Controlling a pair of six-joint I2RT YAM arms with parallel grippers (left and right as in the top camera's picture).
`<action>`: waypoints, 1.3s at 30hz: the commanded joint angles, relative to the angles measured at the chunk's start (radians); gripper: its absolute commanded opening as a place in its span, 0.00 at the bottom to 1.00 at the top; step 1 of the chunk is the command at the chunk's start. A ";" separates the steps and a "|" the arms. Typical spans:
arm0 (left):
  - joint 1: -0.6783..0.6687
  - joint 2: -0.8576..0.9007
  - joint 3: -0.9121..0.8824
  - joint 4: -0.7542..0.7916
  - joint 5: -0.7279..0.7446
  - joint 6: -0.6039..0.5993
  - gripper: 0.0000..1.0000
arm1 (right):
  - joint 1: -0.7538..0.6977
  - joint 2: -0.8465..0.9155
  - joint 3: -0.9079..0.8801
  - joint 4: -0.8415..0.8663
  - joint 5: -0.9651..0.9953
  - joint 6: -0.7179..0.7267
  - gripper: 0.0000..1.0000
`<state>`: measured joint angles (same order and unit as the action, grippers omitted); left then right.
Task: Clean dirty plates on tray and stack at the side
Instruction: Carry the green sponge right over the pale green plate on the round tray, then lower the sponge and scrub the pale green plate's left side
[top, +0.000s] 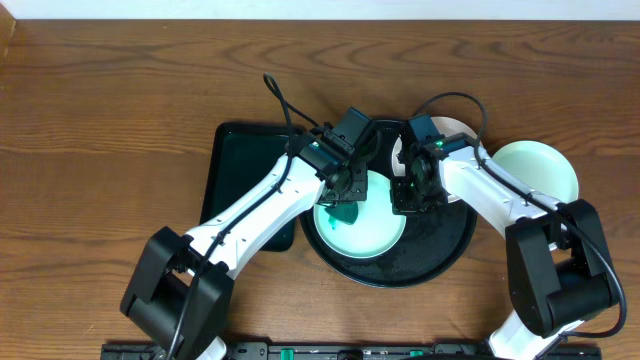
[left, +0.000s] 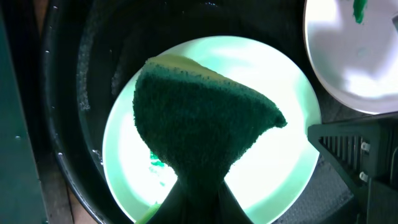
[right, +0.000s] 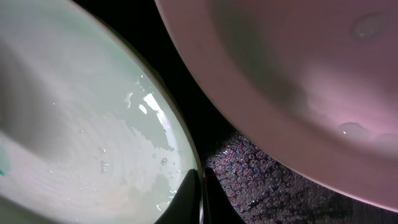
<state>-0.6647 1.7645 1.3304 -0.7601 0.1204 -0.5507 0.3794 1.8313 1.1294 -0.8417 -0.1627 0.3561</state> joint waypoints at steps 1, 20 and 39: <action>0.000 0.005 -0.006 -0.001 -0.039 -0.013 0.08 | 0.009 0.003 0.000 -0.004 -0.006 0.010 0.02; -0.006 0.102 -0.006 -0.002 -0.136 -0.028 0.08 | 0.009 0.003 0.000 -0.003 -0.006 0.010 0.01; -0.009 0.296 -0.007 0.018 -0.097 -0.031 0.08 | 0.009 0.003 0.000 -0.003 -0.006 0.010 0.02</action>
<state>-0.6765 1.9793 1.3376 -0.7391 0.0017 -0.5732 0.3794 1.8313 1.1294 -0.8429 -0.1638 0.3561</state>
